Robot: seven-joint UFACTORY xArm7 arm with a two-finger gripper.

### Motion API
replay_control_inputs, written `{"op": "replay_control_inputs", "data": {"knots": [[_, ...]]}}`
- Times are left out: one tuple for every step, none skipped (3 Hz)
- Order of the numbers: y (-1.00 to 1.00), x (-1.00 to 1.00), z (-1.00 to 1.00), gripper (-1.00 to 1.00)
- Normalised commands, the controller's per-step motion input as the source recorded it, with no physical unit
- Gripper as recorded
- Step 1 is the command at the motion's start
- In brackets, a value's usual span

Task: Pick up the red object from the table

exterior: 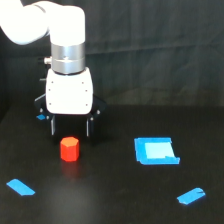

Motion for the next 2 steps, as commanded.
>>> {"op": "replay_control_inputs", "data": {"knots": [[-0.71, 0.04, 0.04, 1.00], [-0.58, 0.08, -0.07, 0.87]]}}
